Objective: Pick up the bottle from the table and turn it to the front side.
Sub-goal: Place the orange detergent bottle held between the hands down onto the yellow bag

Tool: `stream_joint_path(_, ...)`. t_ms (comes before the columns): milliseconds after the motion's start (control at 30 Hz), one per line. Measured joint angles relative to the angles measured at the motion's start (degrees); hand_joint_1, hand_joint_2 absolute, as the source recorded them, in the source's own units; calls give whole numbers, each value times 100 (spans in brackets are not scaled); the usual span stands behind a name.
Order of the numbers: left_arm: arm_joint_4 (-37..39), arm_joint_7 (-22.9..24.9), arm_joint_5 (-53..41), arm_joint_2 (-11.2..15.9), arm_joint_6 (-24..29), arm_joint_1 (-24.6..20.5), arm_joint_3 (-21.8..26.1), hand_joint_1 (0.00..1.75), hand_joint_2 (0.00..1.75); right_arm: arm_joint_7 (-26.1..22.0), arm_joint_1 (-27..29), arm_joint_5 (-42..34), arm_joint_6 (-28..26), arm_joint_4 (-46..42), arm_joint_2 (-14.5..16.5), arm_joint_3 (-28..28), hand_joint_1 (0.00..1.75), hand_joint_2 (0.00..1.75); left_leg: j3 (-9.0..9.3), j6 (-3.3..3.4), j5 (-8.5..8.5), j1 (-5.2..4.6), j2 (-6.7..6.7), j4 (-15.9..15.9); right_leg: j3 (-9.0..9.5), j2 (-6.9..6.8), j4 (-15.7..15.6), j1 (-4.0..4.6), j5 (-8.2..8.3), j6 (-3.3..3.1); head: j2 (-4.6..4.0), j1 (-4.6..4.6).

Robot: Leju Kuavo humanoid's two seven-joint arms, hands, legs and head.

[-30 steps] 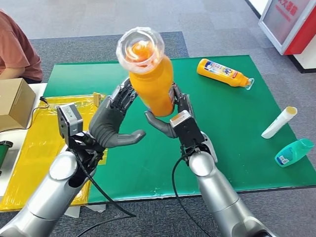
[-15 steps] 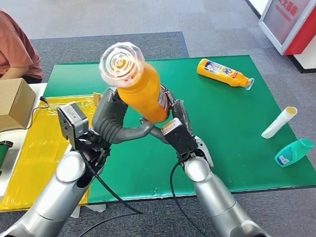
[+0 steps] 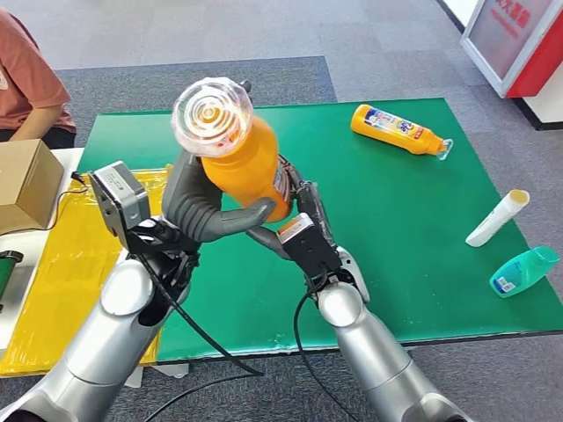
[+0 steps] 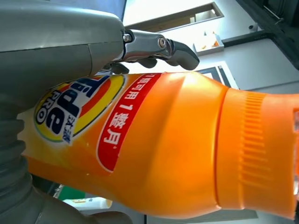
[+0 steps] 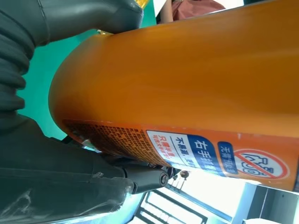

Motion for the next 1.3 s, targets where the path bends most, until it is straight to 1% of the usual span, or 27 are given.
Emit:
stream_joint_path(133,21,3,35,-21,1,-54,5,0,175,-2,-4,-8,0,67,16,35,175,175,0,0,0,0,0,0,0,0,0,0,0,0,0,1)
stream_joint_path(167,24,3,38,-25,1,-69,7,6,175,-2,-6,-11,-1,90,20,47,175,175,0,0,0,0,0,0,0,0,0,0,0,0,0,1)
stream_joint_path(267,31,3,46,-30,1,-94,13,137,175,-6,-23,-17,-14,161,30,72,175,175,0,0,0,0,0,0,0,0,0,0,0,0,0,1)
stream_joint_path(300,32,3,52,-30,1,-97,15,175,175,-10,-30,-19,-22,183,32,78,175,175,0,0,0,0,0,0,0,0,0,0,0,0,0,1)
stream_joint_path(767,87,-60,168,31,0,-118,94,175,175,-26,-80,-75,-109,314,54,158,175,175,-1,0,0,0,0,0,-2,0,0,0,0,0,0,1)
stream_joint_path(900,98,-98,250,55,-4,-115,125,175,175,-13,-79,-123,-114,314,54,168,0,175,-2,0,0,0,0,0,-1,0,0,0,0,0,0,0)
stream_joint_path(1033,95,-255,463,63,19,-31,160,175,175,59,-78,-281,-93,316,52,166,0,175,-2,0,0,0,0,0,-1,0,0,0,0,0,0,1)
stream_joint_path(1100,28,-450,581,64,148,118,217,175,175,82,-63,-447,-76,315,51,144,0,175,-2,0,0,0,1,0,-1,2,0,0,0,0,0,1)
stream_joint_path(1233,-428,-1126,425,103,781,645,440,175,175,73,108,-913,-20,267,44,-27,0,175,-4,0,-2,0,2,0,-4,1,0,0,-2,-1,0,-1)
stream_joint_path(1300,-699,-1375,298,149,1061,895,564,175,175,68,242,-1092,7,209,33,-130,0,175,-6,-1,-3,0,1,0,-5,1,0,0,-4,-3,0,0)
